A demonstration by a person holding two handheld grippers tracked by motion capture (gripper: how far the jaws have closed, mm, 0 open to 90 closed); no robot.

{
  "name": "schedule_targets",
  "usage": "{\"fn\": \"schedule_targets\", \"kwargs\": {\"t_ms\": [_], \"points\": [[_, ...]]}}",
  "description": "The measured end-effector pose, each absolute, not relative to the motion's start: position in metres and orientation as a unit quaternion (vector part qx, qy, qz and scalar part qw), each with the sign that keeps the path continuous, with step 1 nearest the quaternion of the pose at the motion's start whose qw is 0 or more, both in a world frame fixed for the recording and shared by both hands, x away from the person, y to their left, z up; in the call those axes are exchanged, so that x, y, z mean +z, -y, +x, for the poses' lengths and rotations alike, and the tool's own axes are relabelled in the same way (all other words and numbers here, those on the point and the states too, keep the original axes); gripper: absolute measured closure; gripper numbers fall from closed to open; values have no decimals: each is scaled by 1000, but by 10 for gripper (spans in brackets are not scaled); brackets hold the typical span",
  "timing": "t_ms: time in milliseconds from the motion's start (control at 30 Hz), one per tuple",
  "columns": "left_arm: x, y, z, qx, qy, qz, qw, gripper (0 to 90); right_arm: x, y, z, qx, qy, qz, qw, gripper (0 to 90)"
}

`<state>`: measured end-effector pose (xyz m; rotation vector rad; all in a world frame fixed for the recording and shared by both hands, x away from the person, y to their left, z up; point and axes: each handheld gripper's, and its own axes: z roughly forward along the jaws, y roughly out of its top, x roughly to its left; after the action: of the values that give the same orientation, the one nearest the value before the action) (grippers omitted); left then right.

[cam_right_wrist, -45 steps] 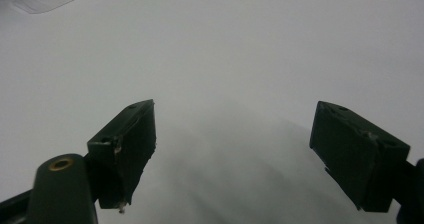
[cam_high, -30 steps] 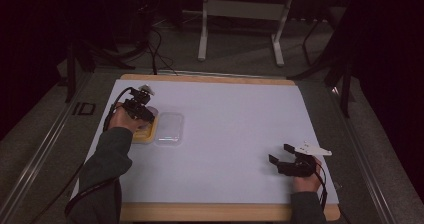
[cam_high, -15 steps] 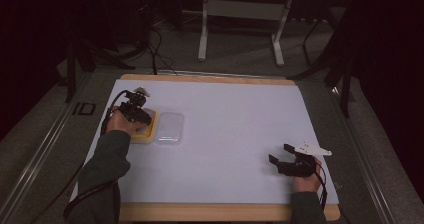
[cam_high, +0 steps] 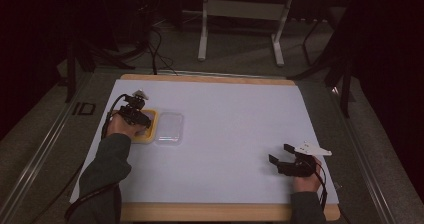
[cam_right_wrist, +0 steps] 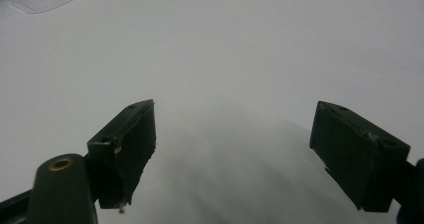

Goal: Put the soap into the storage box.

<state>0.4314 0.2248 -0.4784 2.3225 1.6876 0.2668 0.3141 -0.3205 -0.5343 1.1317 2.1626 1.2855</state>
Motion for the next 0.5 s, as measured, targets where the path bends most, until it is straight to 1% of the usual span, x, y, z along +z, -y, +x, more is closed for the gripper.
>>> {"fn": "schedule_targets", "kwargs": {"t_ms": [500], "points": [[-487, -225, 431, 95, -594, 789, 123, 496, -534, 320, 314, 457, -769, 403, 190, 181]]}}
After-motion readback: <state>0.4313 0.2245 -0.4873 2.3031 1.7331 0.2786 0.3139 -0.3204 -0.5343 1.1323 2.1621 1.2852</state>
